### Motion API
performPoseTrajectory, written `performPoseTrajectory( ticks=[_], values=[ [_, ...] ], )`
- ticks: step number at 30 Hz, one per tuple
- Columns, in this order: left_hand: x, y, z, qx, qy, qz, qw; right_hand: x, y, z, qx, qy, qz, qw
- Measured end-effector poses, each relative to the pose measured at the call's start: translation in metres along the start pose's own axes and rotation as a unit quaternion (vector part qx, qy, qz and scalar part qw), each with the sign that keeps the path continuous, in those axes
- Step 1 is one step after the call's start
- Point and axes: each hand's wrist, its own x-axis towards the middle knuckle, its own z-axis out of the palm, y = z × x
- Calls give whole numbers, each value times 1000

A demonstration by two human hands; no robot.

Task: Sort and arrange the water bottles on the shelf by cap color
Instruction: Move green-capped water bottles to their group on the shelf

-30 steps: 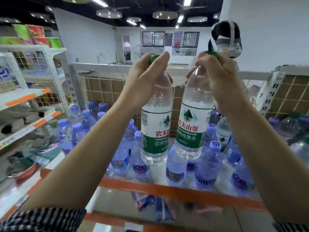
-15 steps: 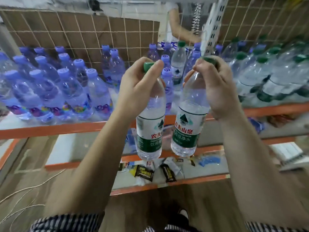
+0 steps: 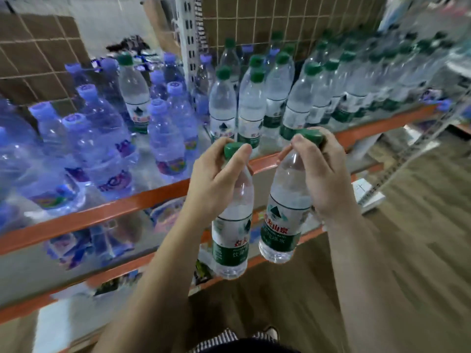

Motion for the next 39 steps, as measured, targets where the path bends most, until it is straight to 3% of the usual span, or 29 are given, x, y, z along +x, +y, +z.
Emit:
performPoseTrajectory(
  ticks=[8,13,22,39],
  values=[
    [50,-6,101,32,34,16,999,48,37,-92,-54,-20,15,998],
    [81,-11,128,18,86,31,996,76,58,-117,-17,-10,25,1000],
    [152,-14,137,96,164,112,975,145,81,-117,-36,-18,-11,999],
    [210,-30,157,274,254,141,917,214,109,-117,37,-128,-2,991]
  ],
)
